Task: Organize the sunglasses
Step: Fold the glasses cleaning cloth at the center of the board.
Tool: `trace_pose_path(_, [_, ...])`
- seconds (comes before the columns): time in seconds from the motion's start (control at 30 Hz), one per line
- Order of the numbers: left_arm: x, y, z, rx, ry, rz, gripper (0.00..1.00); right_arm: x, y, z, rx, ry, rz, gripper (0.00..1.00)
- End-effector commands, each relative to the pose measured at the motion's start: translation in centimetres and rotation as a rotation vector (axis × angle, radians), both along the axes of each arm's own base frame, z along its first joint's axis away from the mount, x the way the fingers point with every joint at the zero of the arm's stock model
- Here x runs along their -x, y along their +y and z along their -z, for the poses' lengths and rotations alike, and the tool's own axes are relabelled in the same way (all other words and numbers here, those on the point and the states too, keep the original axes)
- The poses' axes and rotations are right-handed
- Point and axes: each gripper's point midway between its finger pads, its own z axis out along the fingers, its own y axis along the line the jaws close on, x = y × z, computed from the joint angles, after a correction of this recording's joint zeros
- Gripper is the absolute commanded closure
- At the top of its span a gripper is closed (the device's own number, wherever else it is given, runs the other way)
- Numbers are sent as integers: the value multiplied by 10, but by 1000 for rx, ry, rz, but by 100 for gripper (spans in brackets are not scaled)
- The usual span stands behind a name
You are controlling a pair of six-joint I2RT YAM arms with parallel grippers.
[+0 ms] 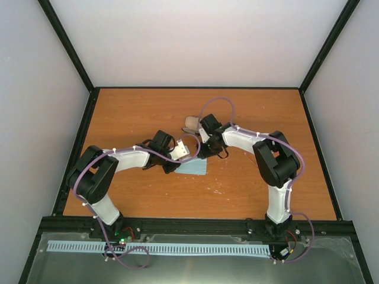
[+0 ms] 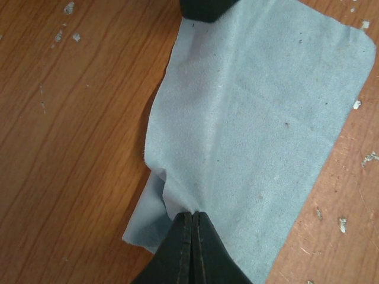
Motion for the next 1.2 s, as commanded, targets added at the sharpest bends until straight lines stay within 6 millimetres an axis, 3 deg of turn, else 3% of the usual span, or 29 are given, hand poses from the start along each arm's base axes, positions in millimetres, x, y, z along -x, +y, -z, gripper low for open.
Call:
trace_pose_path(0.0, [-9, -9, -12, 21, -50, 20, 98, 4, 9, 2, 6, 23, -40, 58])
trace_pose_path(0.13, [-10, -9, -13, 26, -51, 16, 98, 4, 14, 9, 20, 28, -45, 59])
trace_pose_path(0.43, [-9, -8, -12, 21, -53, 10, 98, 21, 16, 19, 45, 74, -73, 73])
trace_pose_path(0.67, [-8, -7, -10, 18, -47, 8, 98, 29, 16, 21, 36, 90, -73, 95])
trace_pose_path(1.0, [-9, -5, -10, 10, -53, 2, 98, 7, 26, -27, -62, -74, -43, 97])
trace_pose_path(1.17, [-8, -4, -7, 4, -48, 1, 98, 6, 27, -34, -83, -96, -34, 97])
